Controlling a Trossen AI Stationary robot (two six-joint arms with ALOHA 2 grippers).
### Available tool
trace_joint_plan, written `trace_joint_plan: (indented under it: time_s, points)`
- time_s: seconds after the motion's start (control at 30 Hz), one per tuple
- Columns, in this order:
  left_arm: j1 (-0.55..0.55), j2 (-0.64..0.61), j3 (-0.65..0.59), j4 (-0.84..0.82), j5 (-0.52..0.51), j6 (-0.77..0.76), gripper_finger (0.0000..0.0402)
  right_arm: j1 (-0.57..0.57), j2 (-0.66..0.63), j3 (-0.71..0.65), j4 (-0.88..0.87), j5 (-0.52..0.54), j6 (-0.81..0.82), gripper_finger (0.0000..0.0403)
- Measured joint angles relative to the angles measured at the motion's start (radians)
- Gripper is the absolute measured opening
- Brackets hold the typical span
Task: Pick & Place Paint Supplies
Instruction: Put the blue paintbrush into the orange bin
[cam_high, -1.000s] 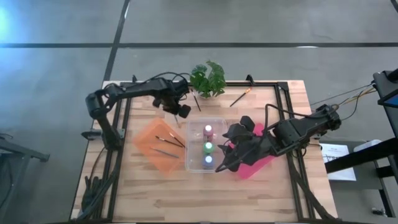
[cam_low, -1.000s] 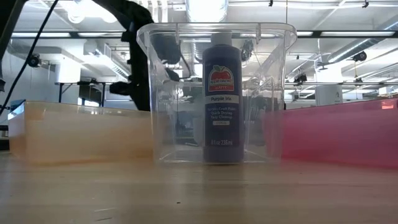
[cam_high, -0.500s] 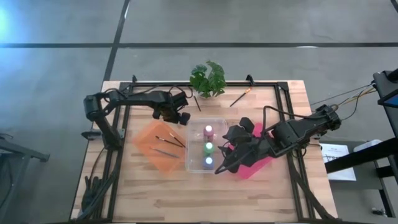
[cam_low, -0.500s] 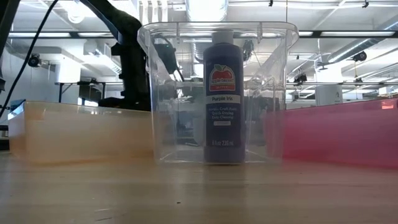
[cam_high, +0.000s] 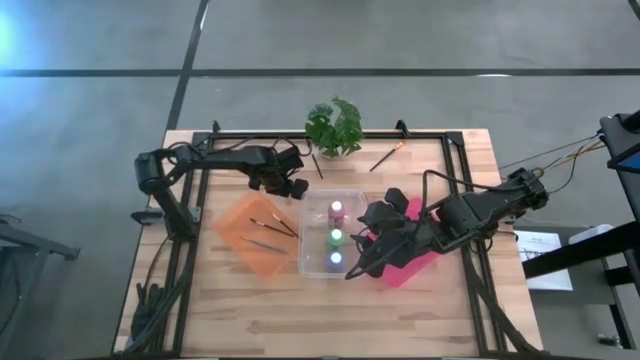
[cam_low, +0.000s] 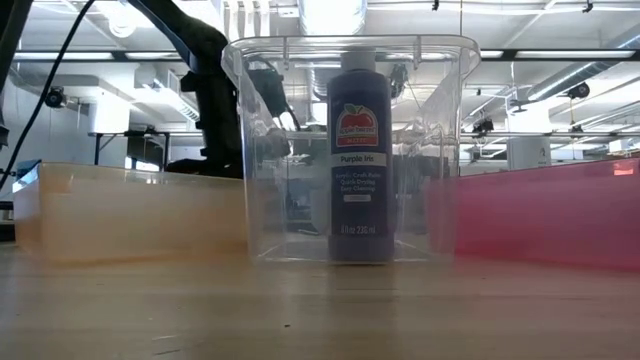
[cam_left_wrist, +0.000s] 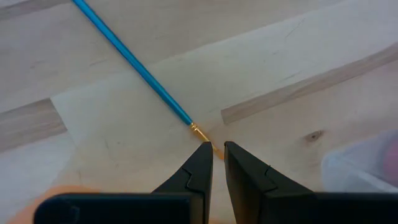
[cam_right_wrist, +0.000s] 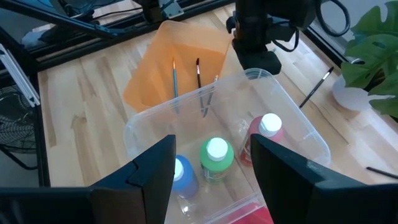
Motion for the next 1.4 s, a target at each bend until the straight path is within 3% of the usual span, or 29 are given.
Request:
trace_joint_plan:
  time_s: [1.4]
  points:
    - [0.056, 0.037, -0.063, 0.116, 0.013, 0.003, 0.0051, -0.003, 0.0, -0.003, -0.001, 0.003, 0.001, 0.0202]
